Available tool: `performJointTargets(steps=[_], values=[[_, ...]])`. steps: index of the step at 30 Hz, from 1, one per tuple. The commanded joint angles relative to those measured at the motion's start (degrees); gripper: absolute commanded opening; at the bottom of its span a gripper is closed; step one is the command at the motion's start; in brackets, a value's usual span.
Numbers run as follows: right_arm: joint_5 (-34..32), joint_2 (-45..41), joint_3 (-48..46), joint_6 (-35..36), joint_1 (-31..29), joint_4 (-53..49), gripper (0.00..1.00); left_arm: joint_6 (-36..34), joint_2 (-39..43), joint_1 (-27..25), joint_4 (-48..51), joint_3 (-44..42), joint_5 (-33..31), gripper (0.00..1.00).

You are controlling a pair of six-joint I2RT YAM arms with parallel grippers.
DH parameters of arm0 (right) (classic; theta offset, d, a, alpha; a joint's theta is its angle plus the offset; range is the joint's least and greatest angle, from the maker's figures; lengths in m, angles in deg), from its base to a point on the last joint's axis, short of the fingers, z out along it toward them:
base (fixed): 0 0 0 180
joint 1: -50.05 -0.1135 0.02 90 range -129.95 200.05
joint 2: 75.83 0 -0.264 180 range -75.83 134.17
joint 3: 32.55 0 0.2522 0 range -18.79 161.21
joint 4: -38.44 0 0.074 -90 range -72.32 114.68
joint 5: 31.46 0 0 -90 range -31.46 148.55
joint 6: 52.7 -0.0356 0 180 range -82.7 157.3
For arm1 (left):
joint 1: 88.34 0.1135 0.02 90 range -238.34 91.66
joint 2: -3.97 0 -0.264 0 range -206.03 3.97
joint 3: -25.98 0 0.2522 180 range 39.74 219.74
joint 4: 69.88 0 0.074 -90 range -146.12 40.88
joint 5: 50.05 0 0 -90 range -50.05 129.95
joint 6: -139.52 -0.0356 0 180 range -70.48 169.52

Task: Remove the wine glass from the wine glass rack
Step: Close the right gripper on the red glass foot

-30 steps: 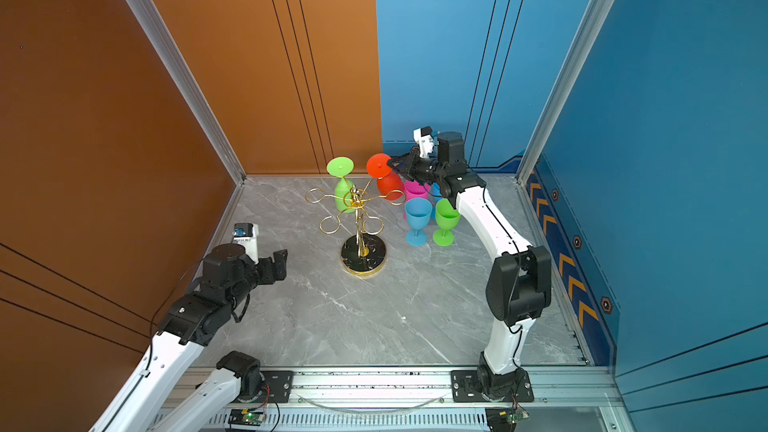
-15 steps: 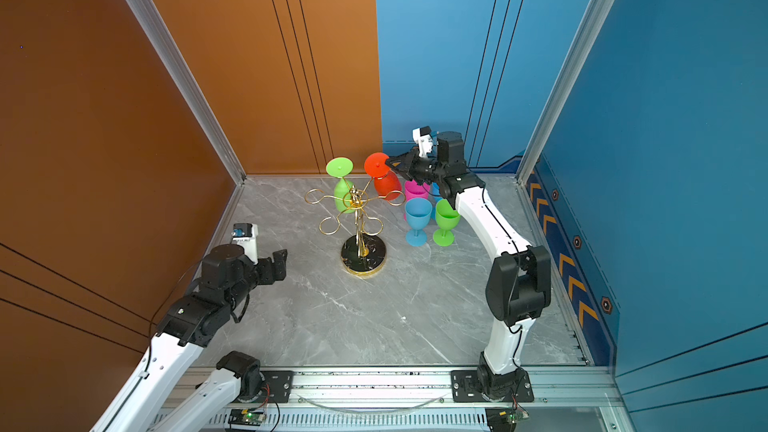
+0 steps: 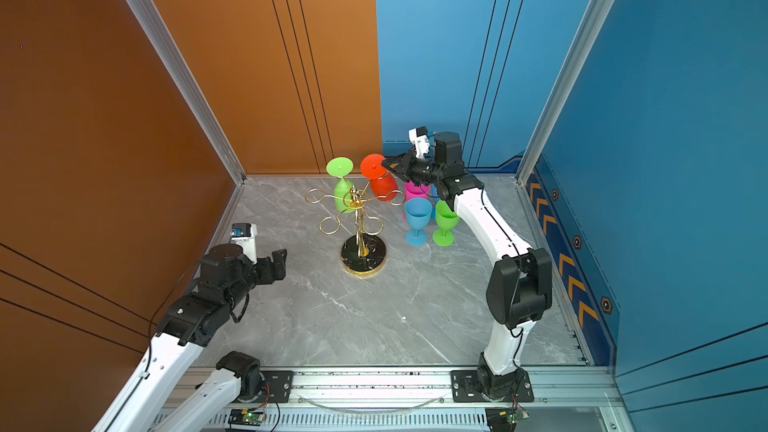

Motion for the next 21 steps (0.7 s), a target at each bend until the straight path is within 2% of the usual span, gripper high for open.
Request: performJointTargets(steps=[1, 21], values=[[1.30, -3.34, -1.28, 1.89, -0.47, 0.11, 0.00, 0.46, 0.69, 0.60, -0.25, -0.15, 1.17, 0.94], [1.64, -6.71, -4.25, 5.07, -2.69, -3.19, 0.00, 0.64, 0.90, 0.68, -0.27, -0.28, 1.22, 0.94]])
